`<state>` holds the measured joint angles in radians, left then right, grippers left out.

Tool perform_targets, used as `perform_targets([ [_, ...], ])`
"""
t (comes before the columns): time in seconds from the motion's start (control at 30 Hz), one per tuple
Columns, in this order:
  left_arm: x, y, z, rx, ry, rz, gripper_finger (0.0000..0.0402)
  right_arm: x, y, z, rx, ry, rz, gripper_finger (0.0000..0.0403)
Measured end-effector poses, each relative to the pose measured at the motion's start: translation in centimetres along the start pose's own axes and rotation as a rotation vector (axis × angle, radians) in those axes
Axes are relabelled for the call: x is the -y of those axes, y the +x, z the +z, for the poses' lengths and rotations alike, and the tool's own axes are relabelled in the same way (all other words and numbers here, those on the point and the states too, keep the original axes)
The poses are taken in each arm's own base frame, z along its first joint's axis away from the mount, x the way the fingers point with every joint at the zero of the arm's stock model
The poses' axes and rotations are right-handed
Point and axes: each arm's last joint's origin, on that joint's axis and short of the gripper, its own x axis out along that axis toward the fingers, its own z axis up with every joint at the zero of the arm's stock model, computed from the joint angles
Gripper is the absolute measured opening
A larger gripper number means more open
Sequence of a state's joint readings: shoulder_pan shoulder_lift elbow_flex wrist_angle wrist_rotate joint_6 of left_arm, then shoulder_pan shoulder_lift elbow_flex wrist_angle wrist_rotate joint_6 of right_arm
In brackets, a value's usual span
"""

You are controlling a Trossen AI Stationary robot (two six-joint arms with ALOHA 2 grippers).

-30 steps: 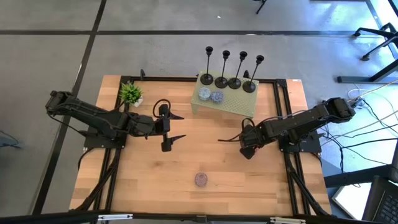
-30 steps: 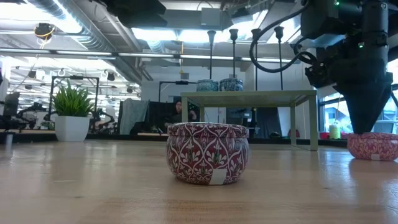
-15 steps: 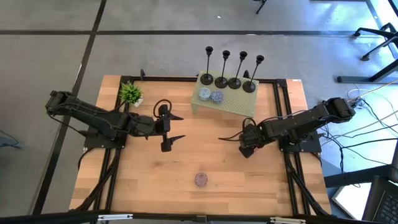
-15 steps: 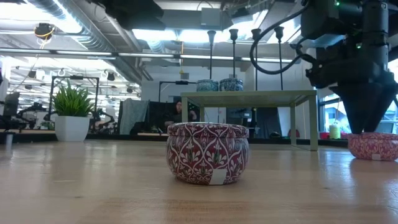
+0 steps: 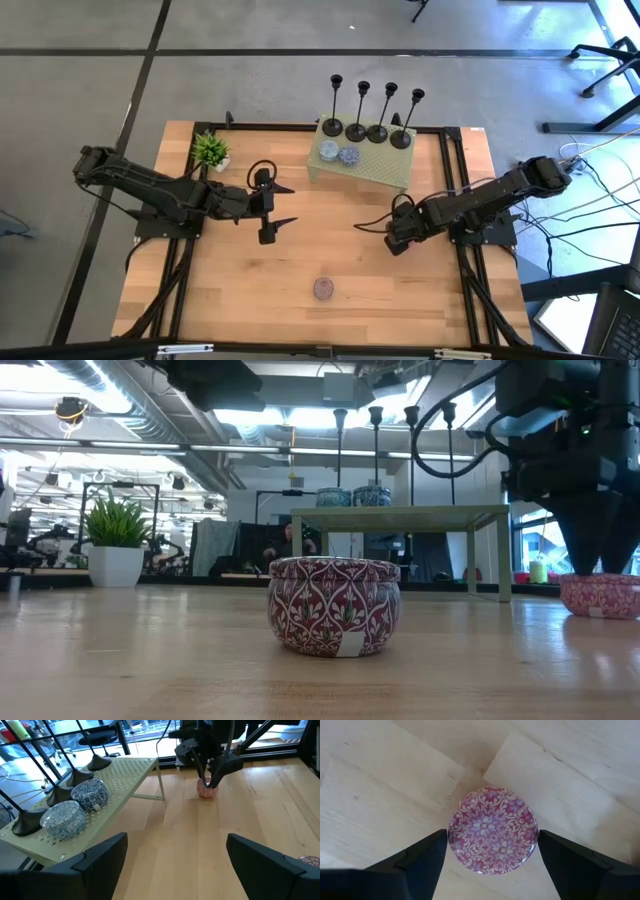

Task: Pick & Place candle stick holders
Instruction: Put the patterned pink scented candle on the shelf aligned with the black candle holder

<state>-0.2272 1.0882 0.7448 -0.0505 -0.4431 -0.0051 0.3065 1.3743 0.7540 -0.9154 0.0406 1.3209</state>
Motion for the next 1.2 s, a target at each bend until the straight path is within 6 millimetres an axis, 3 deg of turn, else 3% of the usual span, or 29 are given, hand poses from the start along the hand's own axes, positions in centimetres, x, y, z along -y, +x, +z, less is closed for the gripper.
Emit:
perform_targets([
  [0.33, 0.0, 0.0, 0.0, 0.000, -0.009, 0.000, 0.0338, -0.7, 1.3, -0.3, -0.008, -0.028, -0.055, 0.0317],
  [0.77, 0.0, 0.0, 0.0, 0.001, -0.009, 0.000, 0.0338, -1.3, 1.1, -0.3, -0.061, -0.002, -0.010, 0.0300],
  [1.0, 0.0, 0.0, 0.0, 0.001, -0.009, 0.000, 0.0338, -3.9, -2.0, 0.4, -0.036, -0.065, 0.130, 0.0301],
  [1.2, 0.0, 0.0, 0.0, 0.002, -0.008, 0.000, 0.0338, -6.3, -6.8, 2.0, 0.163, -0.157, 0.234, 0.0301],
])
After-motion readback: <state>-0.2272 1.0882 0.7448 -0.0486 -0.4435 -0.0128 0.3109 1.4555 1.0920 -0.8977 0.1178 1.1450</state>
